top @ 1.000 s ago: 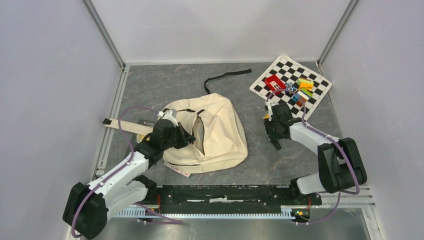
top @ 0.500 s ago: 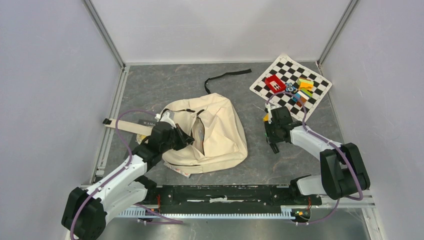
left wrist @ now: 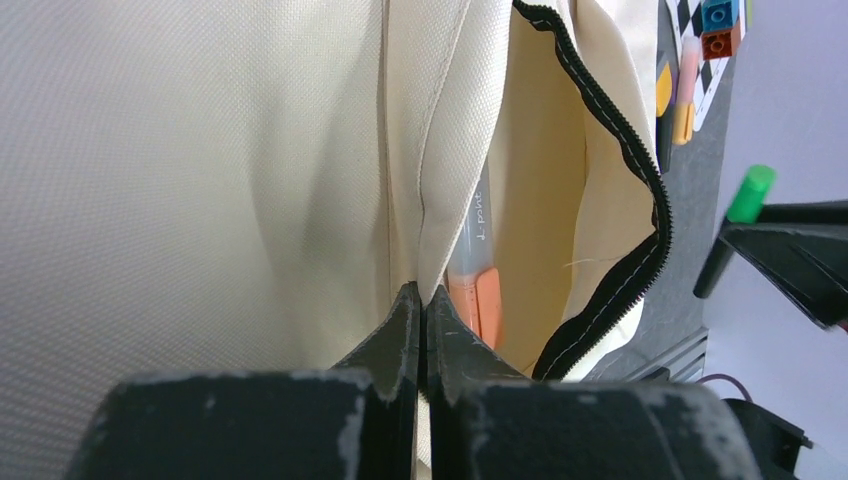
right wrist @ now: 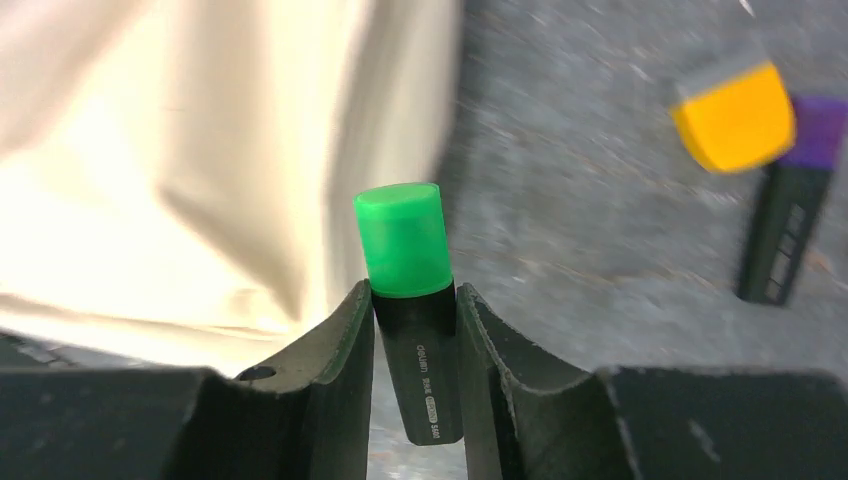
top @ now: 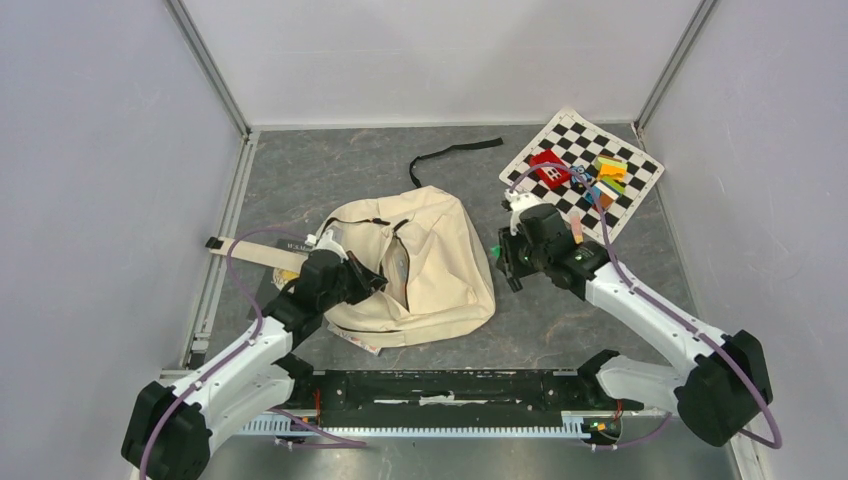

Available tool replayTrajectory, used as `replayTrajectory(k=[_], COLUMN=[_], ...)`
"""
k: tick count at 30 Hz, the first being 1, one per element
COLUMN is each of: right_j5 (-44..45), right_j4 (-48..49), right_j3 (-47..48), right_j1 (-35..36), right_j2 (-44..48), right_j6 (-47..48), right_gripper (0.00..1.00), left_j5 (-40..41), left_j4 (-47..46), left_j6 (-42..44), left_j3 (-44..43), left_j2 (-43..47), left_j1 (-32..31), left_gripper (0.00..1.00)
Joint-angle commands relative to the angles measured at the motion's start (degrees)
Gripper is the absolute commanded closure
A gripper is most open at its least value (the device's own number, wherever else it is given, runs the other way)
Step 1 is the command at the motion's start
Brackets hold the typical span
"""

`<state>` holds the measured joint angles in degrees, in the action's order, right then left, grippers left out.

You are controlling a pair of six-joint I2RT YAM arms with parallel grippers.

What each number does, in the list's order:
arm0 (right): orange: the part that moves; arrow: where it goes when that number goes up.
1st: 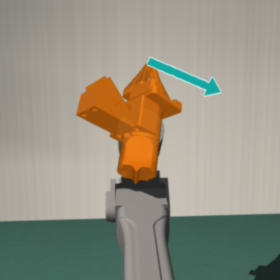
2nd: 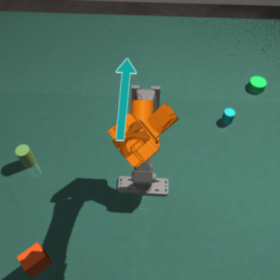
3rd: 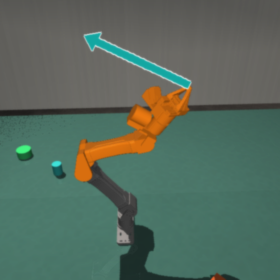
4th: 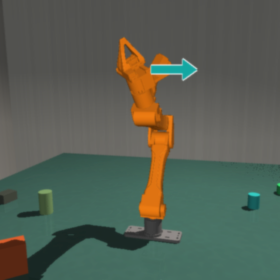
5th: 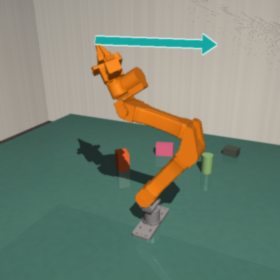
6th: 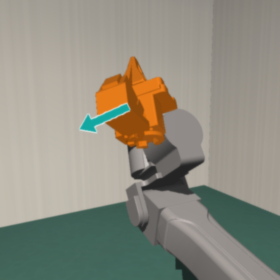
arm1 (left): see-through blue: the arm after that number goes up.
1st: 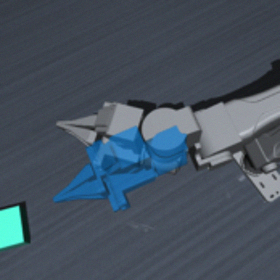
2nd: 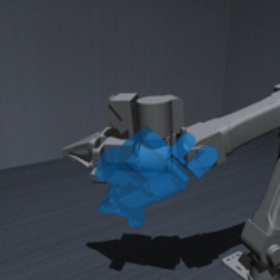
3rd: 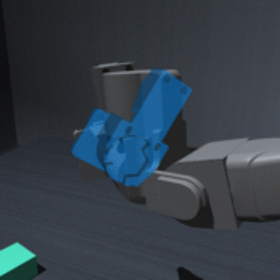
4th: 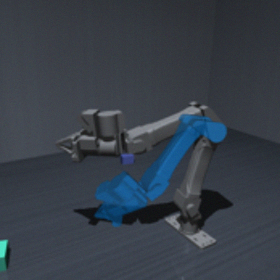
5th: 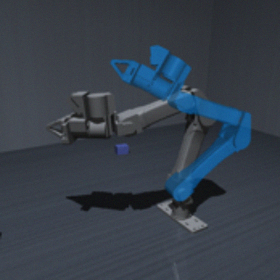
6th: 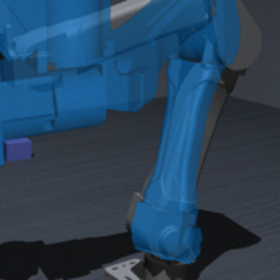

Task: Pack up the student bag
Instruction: Pick up the stationery from the center of the board, then place the stationery in the student bag.

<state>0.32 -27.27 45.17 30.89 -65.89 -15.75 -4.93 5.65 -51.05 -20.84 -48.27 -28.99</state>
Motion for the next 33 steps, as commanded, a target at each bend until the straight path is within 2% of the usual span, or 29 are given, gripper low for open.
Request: replayTrajectory(k=[1, 8, 14, 26, 33], right_j5=[0.9, 5.7, 9.0, 19.2, 25.5], right_j4=[4.4, 15.3, 22.4, 28.3, 23.5], right_j3=[5.1, 10.6, 16.8, 25.8, 26.1], right_j1=[7.7, 23.1, 31.7, 33.8, 33.8], right_j2=[1.8, -3.3, -11.4, -26.9, -31.0], right_j6=[-7.9, -15.7, -16.7, -12.3, -11.0], right_gripper=[1.00, 1.00, 1.00, 1.00, 1.00], left_j5=[-0.6, -0.3, -0.3, -0.2, -0.3], left_j4=[-2.2, -3.2, -3.5, -5.4, -5.4], left_j6=[-4.3, -4.7, -5.3, -6.5, -6.3], left_j3=[1.8, 2.4, 2.7, 3.7, 3.4], left_j2=[1.2, 1.4, 1.9, 1.5, 1.3], left_j1=[-0.2, -0.2, -0.2, -0.2, -0.2], left_gripper=[0.98, 0.98, 0.98, 0.98, 0.98])
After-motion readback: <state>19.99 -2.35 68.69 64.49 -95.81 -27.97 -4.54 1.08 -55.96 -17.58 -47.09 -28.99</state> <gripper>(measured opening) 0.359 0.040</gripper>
